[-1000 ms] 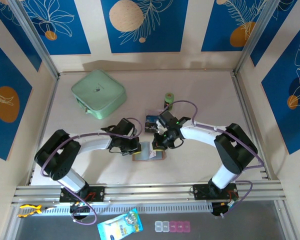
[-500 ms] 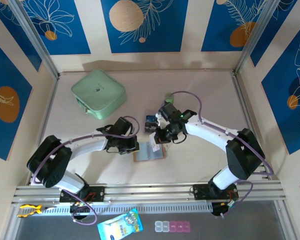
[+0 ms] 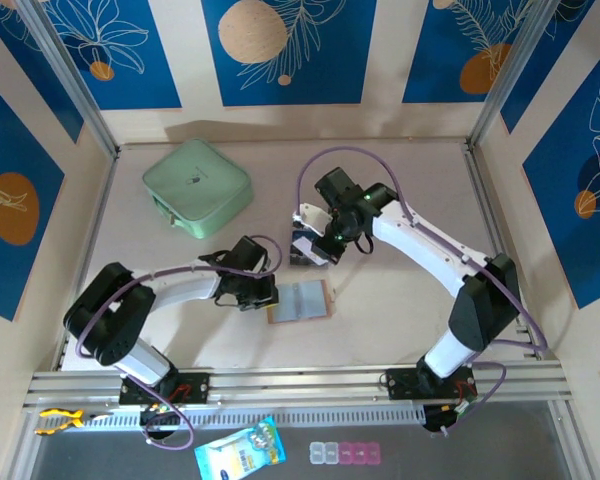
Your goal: Take the credit cards out of the card holder
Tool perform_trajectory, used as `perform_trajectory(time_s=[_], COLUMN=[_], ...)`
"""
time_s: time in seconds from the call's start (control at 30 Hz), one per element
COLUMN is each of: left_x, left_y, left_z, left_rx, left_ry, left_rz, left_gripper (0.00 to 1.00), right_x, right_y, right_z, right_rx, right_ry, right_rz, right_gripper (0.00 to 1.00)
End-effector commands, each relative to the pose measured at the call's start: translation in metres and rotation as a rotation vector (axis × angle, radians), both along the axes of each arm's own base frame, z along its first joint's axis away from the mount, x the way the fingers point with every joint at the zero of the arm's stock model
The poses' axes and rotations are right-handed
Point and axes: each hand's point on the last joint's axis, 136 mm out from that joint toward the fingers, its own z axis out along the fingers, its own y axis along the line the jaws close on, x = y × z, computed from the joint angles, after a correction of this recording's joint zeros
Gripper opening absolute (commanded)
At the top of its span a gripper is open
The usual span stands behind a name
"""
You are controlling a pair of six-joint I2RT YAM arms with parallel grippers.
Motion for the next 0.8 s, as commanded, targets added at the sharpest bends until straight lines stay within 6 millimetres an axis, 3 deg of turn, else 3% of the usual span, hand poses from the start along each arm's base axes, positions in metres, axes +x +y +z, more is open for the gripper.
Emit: perform_trajectory(time_s=[0.0, 0.4, 0.77], left_x=[0.0, 0.007, 0.012], left_y=[0.007, 0.017, 0.016], left_z=[-0.009, -0.006, 0.022], left_rx=[0.046, 0.062, 0.025], left_ry=[0.015, 0.009, -0.041], left_rz=[-0.016, -0.003, 0.019], left_gripper=[0.05, 0.06, 0.19], right_x=[0.007, 0.055, 0.105], right_y=[-0.009, -0.01, -0.008], right_z=[0.004, 0.006, -0.011], right_rx=[-0.037, -0.047, -0.055], right_ry=[-0.006, 0.008, 0.021], right_rz=[0.113, 0.173, 0.197], right_gripper=[0.0, 0.0, 0.0])
